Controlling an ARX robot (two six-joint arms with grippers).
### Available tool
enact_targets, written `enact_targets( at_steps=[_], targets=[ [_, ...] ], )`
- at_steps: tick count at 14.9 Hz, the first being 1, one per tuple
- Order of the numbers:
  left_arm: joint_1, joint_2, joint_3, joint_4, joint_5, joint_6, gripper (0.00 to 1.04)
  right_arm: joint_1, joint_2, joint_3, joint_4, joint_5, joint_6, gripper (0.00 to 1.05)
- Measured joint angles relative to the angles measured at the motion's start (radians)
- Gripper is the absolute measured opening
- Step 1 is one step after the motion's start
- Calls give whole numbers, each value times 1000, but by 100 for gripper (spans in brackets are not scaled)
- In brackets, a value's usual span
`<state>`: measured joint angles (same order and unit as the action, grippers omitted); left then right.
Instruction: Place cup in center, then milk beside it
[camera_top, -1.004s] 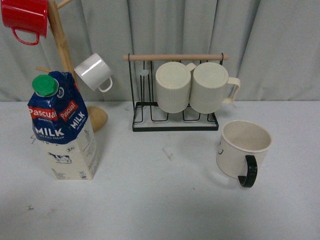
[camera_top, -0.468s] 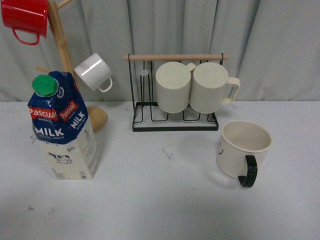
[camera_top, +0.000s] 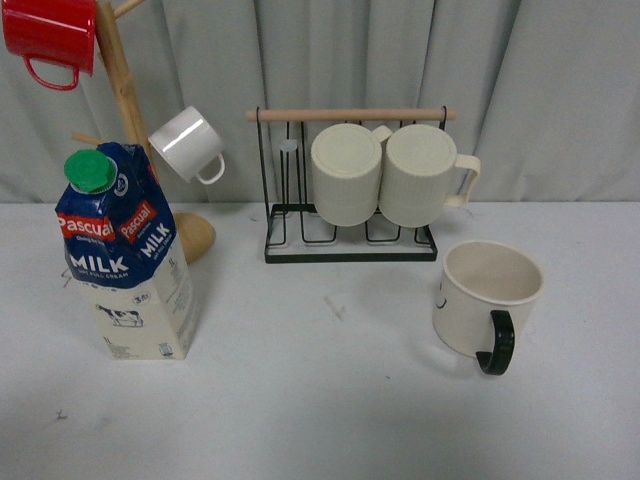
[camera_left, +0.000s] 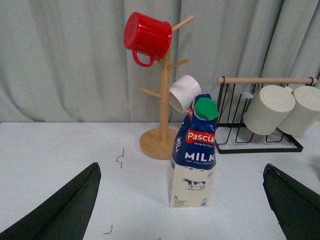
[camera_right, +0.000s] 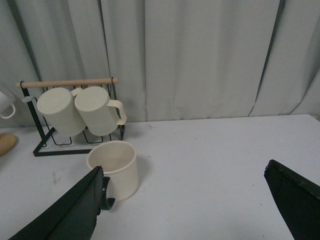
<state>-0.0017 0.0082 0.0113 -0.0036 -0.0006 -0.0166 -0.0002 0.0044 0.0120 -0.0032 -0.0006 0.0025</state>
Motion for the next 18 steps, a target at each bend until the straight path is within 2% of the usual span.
enact_targets(
  at_steps=[9,10,11,13,14,16,18],
  targets=[
    [0,0,0,0,0,0,98,0,0,0,0,0,0,98],
    [0,0,0,0,0,0,98,-26,24,13,-43,-58,18,98],
    [0,0,0,1,0,0,98,-249,444,47,285,-261,109,98],
    [0,0,0,0,0,0,98,-337,966,176,706,-245,183,98],
    [0,0,0,0,0,0,98,-342,1164,264,801,-209,227,98],
    [0,0,0,0,0,0,98,-327,1527,435,753,-134,333,98],
    [0,0,0,0,0,0,98,-249,1749,519,657,-92,395,98]
  ],
)
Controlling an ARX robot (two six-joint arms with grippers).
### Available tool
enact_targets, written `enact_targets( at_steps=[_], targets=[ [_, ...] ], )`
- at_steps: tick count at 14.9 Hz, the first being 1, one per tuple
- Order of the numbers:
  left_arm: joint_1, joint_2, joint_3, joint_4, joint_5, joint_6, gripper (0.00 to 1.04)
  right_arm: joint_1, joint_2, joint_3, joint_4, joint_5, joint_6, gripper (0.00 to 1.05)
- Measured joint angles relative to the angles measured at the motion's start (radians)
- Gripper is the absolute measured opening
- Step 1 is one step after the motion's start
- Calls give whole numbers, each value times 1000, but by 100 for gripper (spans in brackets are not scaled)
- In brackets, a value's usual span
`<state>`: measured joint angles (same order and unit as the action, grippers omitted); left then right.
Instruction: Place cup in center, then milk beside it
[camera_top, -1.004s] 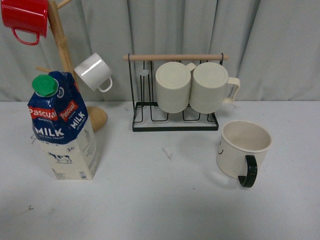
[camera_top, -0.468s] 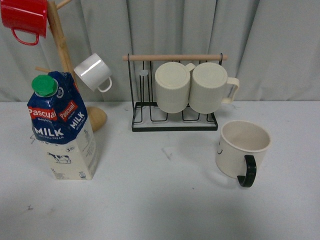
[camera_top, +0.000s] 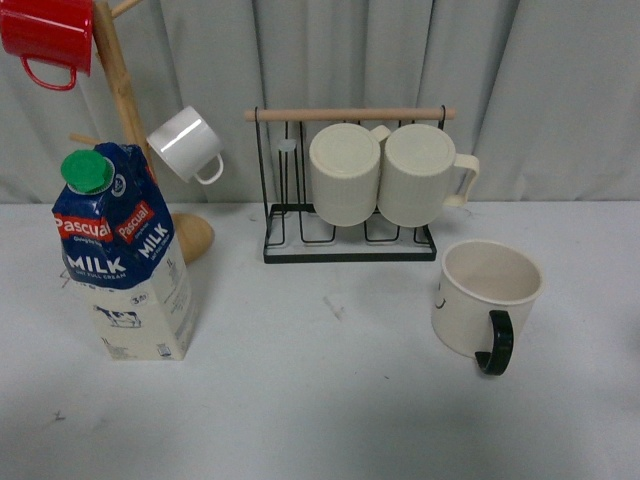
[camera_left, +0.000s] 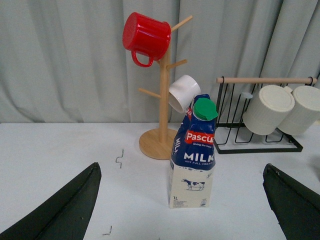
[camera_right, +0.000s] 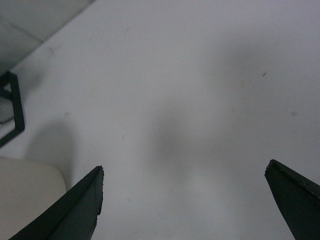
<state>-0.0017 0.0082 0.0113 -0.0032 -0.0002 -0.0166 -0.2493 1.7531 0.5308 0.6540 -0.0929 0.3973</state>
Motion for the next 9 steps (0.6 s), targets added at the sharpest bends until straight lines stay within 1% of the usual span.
enact_targets(
  at_steps=[2,4,5,6,9],
  targets=[
    [0,0,0,0,0,0,98,130,57,23,-21,44,21,98],
    [0,0,0,0,0,0,98,260,21,23,12,80,21,98],
    [0,0,0,0,0,0,98,310,3,25,-1,98,21,98],
    [0,0,0,0,0,0,98,338,6,44,-35,122,29,98],
    [0,0,0,0,0,0,98,375,32,136,-60,180,53,98]
  ],
)
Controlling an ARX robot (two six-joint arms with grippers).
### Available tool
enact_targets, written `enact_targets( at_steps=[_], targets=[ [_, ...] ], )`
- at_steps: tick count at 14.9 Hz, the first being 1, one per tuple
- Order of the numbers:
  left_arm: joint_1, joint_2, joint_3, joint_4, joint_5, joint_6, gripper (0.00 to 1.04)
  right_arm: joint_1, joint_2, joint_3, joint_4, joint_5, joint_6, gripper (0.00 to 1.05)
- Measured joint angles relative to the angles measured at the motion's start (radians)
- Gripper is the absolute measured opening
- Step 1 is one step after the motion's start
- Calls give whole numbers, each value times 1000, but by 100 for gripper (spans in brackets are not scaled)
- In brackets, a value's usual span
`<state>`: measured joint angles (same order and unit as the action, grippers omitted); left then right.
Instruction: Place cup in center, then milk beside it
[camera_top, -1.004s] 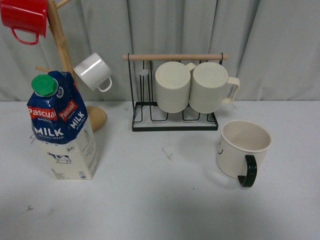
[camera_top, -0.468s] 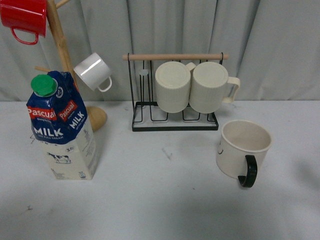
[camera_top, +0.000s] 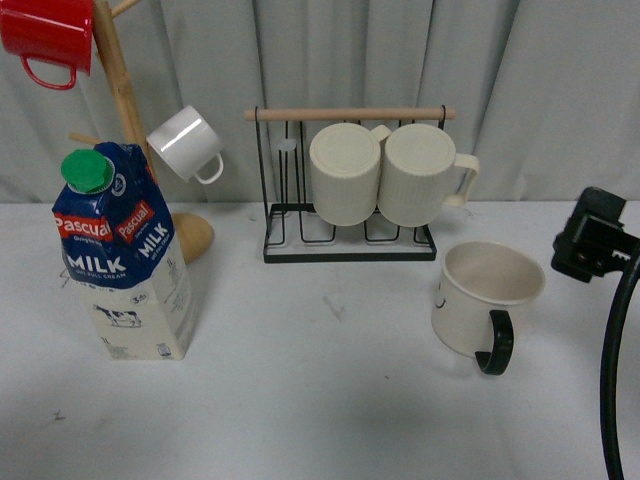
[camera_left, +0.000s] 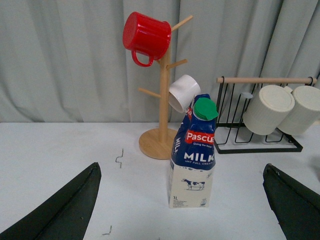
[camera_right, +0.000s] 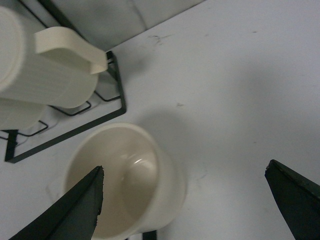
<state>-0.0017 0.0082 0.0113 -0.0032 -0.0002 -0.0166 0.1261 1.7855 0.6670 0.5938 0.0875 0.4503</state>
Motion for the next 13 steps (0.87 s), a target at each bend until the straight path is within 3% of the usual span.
enact_targets(
  at_steps=[4,13],
  targets=[
    [0,0,0,0,0,0,98,93,58,114,-105,41,28,98],
    [0,0,0,0,0,0,98,110,192,348,-365,64,104,98]
  ],
)
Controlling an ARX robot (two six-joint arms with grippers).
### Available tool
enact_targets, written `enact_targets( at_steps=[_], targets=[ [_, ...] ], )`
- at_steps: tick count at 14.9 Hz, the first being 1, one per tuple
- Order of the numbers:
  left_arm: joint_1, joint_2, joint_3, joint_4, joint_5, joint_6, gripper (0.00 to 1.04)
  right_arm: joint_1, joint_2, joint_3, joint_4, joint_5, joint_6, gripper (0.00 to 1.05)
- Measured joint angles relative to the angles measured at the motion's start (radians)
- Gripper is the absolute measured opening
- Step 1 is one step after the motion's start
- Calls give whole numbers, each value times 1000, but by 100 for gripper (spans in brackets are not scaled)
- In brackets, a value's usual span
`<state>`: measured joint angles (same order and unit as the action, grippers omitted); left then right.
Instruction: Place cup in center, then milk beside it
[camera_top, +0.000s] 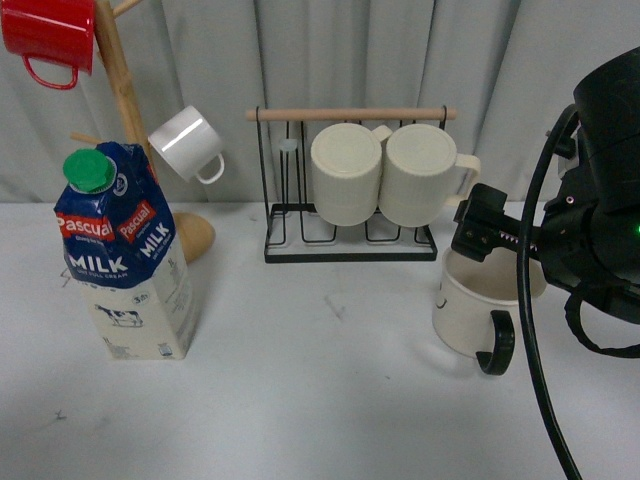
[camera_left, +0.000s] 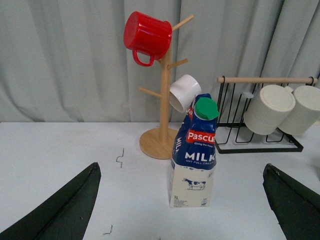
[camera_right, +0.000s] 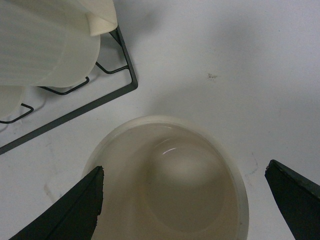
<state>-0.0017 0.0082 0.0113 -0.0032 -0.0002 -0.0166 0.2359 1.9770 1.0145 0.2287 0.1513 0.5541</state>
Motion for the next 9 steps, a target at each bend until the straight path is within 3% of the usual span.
enact_targets(
  at_steps=[2,9],
  targets=[
    [0,0,0,0,0,0,98,0,1,8,-3,0,2,94],
    [0,0,0,0,0,0,98,-2,5,13,-9,-13,3,15]
  ],
)
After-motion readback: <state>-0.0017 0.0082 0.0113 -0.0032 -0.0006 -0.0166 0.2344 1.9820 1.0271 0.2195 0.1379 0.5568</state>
